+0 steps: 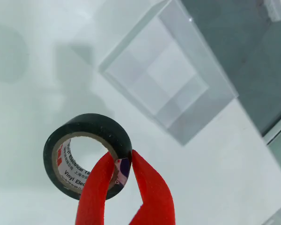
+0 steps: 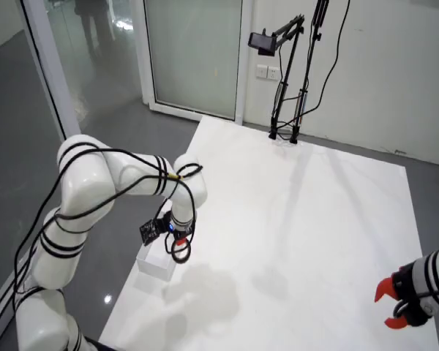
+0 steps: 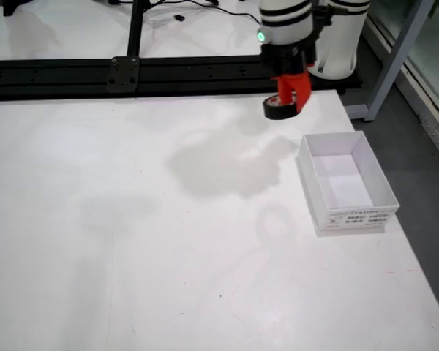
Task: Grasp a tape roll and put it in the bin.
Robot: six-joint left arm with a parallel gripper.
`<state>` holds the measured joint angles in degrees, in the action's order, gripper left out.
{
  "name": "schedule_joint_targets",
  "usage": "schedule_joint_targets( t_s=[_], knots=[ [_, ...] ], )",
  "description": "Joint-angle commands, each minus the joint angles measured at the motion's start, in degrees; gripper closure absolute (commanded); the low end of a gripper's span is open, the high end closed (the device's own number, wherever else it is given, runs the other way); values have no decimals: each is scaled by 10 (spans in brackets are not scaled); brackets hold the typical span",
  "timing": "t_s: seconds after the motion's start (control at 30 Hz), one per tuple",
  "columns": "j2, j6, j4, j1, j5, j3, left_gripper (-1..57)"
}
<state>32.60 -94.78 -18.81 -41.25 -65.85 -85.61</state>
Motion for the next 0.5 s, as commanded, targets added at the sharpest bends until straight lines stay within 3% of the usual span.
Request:
schedule_joint_targets(
  t_s=[0.03, 0.27, 0.5],
  knots=[
    [-35, 54, -10, 169, -20, -2, 572],
    [8, 100, -3, 226, 7, -3, 573],
    [78, 106, 11, 246, 78, -3, 573]
  ],
)
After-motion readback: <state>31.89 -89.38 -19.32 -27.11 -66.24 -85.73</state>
